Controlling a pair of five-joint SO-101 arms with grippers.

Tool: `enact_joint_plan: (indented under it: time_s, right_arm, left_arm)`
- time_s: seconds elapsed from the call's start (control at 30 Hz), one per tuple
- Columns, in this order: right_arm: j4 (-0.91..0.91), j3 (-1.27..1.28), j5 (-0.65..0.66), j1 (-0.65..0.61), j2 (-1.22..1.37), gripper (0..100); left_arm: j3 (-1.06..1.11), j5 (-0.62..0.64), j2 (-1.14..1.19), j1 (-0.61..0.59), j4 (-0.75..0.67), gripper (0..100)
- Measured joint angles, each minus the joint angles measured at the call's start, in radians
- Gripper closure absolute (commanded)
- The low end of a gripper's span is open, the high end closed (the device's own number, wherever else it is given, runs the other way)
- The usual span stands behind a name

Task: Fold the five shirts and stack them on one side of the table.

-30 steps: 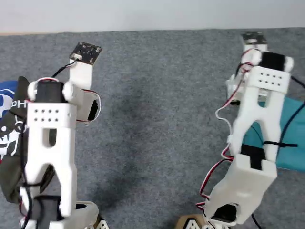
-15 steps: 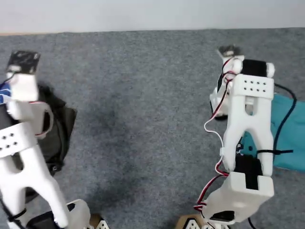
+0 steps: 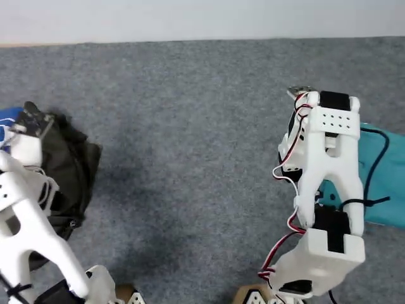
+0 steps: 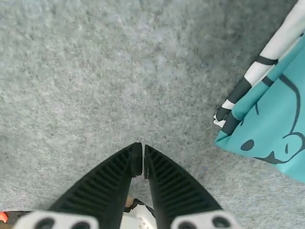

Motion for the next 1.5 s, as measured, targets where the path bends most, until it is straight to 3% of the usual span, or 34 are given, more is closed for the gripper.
enact_joint_plan:
  time_s: [0.13, 0.37, 0.53, 0.77, 1.2, 1.5]
  right_arm:
    - [0.000, 0.000, 0.000, 0.002, -0.005, 98.9]
    - [0.000, 0.064, 0.000, 0.002, -0.173, 98.9]
    - [0.000, 0.157, 0.000, 0.002, -0.287, 98.9]
    - [0.000, 0.281, 0.000, 0.002, -0.400, 98.9]
    - [0.000, 0.407, 0.000, 0.002, -0.514, 98.9]
    - [0.000, 0.543, 0.000, 0.002, -0.571, 98.9]
  left_arm:
    - [0.161, -0.006, 0.000, 0.000, -0.146, 80]
    - [0.338, -0.006, 0.000, 0.058, -0.281, 100]
    - [0.336, -0.006, -0.012, 0.135, -0.275, 100]
    - [0.121, 0.000, -0.112, 0.212, -0.107, 100]
    - [-0.227, 0.371, -0.219, 0.439, -0.084, 100]
    - [-0.264, 0.532, -0.219, 0.712, -0.264, 100]
